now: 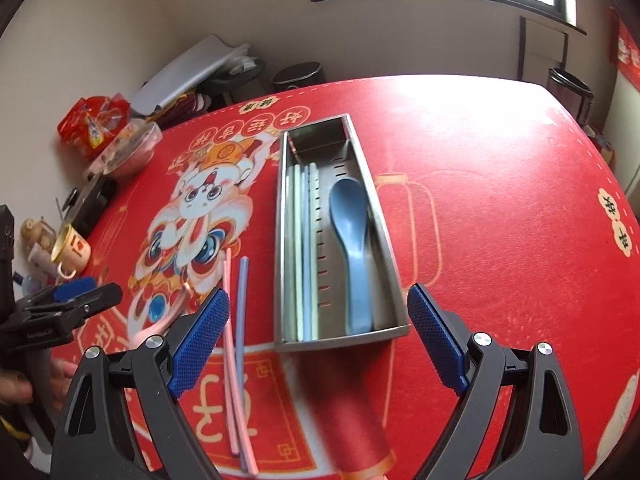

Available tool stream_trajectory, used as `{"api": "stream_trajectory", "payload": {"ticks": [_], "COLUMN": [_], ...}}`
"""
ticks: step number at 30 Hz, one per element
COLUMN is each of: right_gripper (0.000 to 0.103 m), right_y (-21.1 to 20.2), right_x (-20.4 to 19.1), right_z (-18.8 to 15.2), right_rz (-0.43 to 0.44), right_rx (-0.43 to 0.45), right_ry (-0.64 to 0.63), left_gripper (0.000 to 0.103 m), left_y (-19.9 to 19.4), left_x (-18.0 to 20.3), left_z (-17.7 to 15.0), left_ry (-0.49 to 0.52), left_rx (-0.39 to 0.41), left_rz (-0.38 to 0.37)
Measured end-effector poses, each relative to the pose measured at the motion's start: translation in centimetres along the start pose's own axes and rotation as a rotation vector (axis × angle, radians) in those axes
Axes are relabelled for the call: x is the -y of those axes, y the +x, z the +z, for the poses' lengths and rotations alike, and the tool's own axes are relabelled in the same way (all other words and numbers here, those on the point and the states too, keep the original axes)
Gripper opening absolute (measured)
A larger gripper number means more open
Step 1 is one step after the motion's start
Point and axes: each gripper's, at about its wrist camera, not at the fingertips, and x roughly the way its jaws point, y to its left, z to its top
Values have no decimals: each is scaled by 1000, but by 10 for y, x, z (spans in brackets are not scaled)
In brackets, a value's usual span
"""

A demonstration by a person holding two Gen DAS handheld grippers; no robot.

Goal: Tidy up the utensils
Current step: 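Grasp the pink spoon by its handle with the left gripper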

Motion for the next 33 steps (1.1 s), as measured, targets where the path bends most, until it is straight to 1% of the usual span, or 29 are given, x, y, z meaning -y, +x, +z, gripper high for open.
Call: {"api": "stream_trajectory", "payload": {"ticks": [3,5,9,11,15,19,21,24,25,27,30,32,33], "right_gripper": [87,87,87,87,87,87,87,87,87,87,87,87,87], "right_y": [9,13,18,20,21,20,19,18,17,16,15,15,14], "right_x": [-13,-22,-39,-41,-43,-39,-36,-33,-33,-31,-30,-29,-29], "right_z": [-8,-13,-19,-22,-27,-31,-32,-35,-35,-37,-39,-39,-40], "right_rz": [28,42,-2,1,14,11,8,4,3,3,6,8,8], "right_rx": [-36,-61,-80,-91,-116,-123,-126,-131,-132,-135,-135,-135,-135], "right_ry": [5,-5,-52,-40,-28,1,13,27,31,37,44,48,49], "left_gripper": [97,97,97,97,97,97,95,80,78,70,62,59,55], "left_y": [-1,2,11,15,23,27,29,34,36,41,46,50,52], "left_x": [-19,-28,-46,-53,-54,-51,-48,-43,-43,-44,-51,-54,-55], "left_z": [-17,-28,-42,-43,-44,-44,-42,-39,-38,-37,-35,-33,-33], "left_ry": [-3,-2,-25,-39,-3,21,41,77,80,67,24,4,-2], "left_rx": [-7,-26,-62,-78,-114,-117,-114,-133,-145,-166,-189,-203,-214], "left_rz": [6,9,-20,-45,-50,-73,-84,-110,-125,-166,-222,-249,-257]}}
